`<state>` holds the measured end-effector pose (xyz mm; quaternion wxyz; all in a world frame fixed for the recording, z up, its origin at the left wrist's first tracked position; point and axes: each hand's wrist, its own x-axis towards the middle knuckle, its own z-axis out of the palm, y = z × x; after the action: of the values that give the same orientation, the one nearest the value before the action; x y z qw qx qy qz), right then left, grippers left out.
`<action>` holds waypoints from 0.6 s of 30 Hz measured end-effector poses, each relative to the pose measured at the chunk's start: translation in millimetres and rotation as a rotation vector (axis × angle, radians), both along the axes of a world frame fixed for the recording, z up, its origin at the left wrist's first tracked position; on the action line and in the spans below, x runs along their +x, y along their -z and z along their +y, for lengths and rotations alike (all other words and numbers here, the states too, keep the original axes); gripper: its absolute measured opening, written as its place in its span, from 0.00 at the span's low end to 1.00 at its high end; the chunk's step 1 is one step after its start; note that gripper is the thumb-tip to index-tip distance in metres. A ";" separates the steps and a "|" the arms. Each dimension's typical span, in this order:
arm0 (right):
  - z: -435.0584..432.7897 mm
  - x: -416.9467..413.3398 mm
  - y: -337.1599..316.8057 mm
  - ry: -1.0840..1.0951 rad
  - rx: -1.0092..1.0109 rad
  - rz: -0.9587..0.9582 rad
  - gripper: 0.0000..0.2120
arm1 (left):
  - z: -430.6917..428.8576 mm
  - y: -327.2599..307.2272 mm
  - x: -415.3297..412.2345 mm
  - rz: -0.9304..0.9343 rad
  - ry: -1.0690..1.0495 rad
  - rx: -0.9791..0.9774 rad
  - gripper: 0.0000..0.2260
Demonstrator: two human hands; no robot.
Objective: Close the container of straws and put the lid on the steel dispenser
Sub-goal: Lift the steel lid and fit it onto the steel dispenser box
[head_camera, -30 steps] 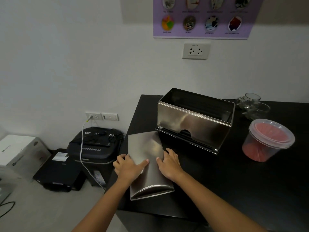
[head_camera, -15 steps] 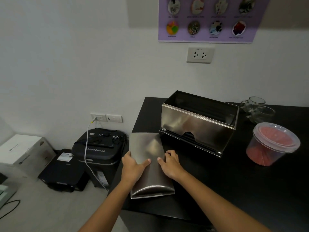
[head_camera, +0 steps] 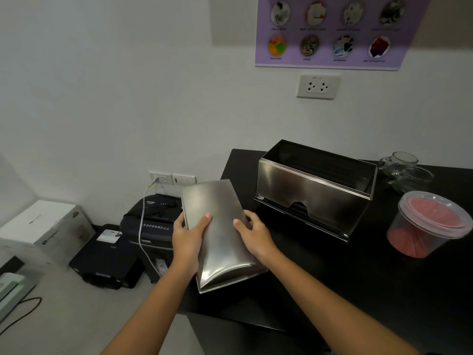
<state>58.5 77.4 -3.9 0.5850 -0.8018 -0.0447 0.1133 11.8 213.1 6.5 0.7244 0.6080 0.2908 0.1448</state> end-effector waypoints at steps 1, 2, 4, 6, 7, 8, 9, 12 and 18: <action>0.7 1.8 -6.6 0.019 0.039 -0.007 0.23 | 1.3 -6.9 2.2 -0.026 -0.001 -0.012 0.28; 0.7 4.2 -14.5 0.031 0.074 -0.015 0.23 | 1.9 -14.4 4.8 -0.052 -0.002 -0.020 0.28; -1.7 9.2 -32.6 0.040 0.144 -0.038 0.23 | 1.5 -31.6 9.7 -0.094 0.003 -0.035 0.27; -7.9 14.6 -53.7 0.027 0.193 -0.070 0.23 | -1.1 -50.9 15.5 -0.143 0.019 -0.064 0.23; -12.2 17.2 -64.3 0.019 0.199 -0.084 0.24 | -3.4 -60.8 19.2 -0.174 0.028 -0.084 0.21; -17.0 19.3 -74.5 0.014 0.200 -0.095 0.24 | -6.2 -70.5 23.2 -0.203 0.037 -0.106 0.21; -22.3 21.2 -84.0 0.018 0.209 -0.099 0.24 | -9.4 -79.9 28.1 -0.227 0.042 -0.122 0.22; -40.1 22.8 -107.3 0.083 0.342 -0.052 0.21 | -18.8 -103.7 44.9 -0.251 0.048 -0.142 0.25; -81.6 3.3 -125.0 0.133 0.773 0.082 0.06 | -51.9 -126.9 81.8 -0.291 -0.003 -0.255 0.29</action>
<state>61.8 -4.3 121.2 0.8511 -0.5185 -0.0084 0.0821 93.6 161.3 133.3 0.8298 0.4836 0.2000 0.1941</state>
